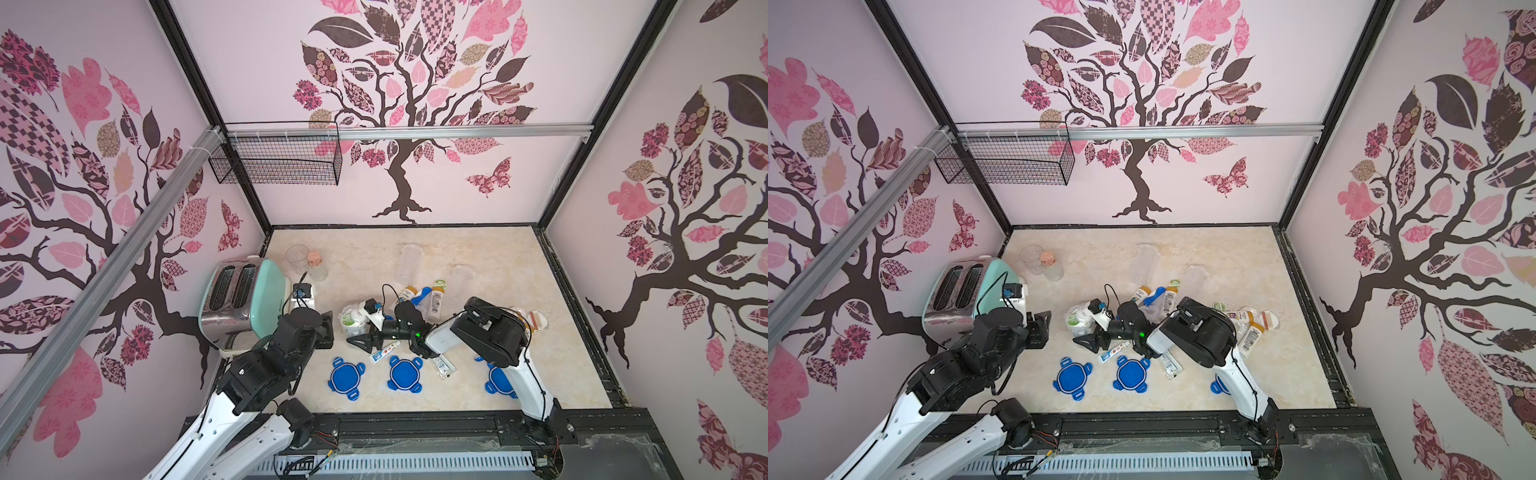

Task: Take out toiletry kits
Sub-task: Pick up the container from the center of the board.

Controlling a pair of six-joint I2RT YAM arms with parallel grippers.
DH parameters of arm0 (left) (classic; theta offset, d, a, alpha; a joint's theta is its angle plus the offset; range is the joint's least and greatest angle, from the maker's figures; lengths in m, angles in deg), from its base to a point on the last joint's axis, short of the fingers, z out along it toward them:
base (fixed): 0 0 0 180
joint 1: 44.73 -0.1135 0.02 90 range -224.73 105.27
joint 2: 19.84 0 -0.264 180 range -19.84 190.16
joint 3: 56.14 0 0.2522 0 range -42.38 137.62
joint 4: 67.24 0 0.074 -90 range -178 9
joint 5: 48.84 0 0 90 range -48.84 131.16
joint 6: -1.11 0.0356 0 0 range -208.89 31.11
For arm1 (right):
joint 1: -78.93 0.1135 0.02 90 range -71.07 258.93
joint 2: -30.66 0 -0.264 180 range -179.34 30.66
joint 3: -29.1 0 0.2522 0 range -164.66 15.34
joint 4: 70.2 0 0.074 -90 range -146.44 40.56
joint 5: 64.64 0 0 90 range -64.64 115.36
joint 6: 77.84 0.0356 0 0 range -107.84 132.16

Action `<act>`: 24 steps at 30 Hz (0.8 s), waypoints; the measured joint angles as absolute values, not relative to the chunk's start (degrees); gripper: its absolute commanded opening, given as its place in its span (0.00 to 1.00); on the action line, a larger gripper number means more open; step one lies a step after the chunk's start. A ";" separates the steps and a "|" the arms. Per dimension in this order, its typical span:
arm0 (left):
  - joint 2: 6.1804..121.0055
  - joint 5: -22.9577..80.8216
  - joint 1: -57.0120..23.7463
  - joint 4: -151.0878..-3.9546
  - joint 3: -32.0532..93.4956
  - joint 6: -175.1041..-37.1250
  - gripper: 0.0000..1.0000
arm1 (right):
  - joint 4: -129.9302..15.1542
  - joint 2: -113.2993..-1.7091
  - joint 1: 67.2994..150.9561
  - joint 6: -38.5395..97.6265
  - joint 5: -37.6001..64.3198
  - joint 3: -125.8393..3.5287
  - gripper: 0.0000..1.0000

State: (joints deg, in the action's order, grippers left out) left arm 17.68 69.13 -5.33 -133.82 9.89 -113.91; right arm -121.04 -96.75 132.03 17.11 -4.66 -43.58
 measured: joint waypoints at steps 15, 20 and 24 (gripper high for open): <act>18.27 67.90 -5.95 -133.78 9.89 -113.91 0.53 | -119.88 -95.01 132.11 20.56 -4.44 -41.94 0.56; 18.71 66.48 -7.35 -133.54 9.89 -113.87 0.53 | -118.24 -93.65 132.11 20.89 -4.38 -41.02 0.50; 18.80 65.32 -8.61 -132.95 9.43 -113.87 0.53 | -118.02 -92.38 132.11 21.00 -3.55 -39.34 0.46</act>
State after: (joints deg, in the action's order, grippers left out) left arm 18.80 65.32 -8.61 -132.95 9.43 -113.87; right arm -118.02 -92.38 132.11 21.00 -3.55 -39.34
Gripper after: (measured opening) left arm 0.528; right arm 0.720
